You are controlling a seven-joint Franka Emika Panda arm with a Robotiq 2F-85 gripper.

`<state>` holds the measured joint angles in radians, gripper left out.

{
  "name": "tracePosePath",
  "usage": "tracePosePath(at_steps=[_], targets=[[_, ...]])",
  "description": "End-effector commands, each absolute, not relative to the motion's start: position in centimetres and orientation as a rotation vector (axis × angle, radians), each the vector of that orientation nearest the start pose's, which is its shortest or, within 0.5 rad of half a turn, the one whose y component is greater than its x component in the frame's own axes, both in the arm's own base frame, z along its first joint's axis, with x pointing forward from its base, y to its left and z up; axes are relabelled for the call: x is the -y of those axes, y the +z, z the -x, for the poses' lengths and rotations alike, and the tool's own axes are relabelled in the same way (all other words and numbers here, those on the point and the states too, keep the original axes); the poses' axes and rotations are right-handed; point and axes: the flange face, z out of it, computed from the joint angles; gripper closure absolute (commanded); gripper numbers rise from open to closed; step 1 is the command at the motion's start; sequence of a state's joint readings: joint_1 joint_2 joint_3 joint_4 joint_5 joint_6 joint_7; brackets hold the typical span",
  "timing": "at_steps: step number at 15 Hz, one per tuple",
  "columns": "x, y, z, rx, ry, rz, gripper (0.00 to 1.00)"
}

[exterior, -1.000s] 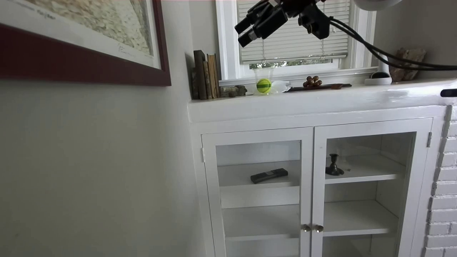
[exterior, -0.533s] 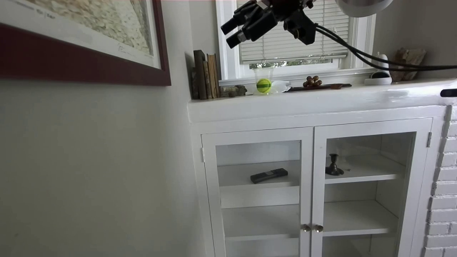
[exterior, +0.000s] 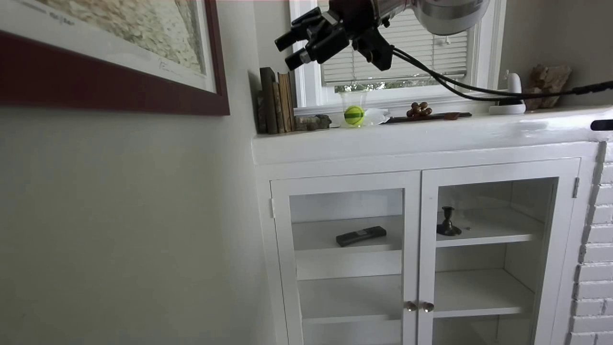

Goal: Make the painting straight

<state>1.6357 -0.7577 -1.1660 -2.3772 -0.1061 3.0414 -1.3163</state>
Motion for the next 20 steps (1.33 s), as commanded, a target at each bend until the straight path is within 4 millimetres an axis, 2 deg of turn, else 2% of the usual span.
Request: tracePosePath(at_steps=[1,7,14,18,20], targets=[[-14.6,53.6,-50.9,-2.088,1.835,-1.870,0.00],[-16.1,53.4,-54.1,-2.118,1.894,-1.930,0.00],[-18.6,52.5,-56.8,-2.244,1.863,-1.974,0.00],[-19.0,52.2,-57.7,-2.284,1.841,-1.989,0.00],[-18.8,52.4,-58.2,-2.207,1.845,-2.026,0.00]])
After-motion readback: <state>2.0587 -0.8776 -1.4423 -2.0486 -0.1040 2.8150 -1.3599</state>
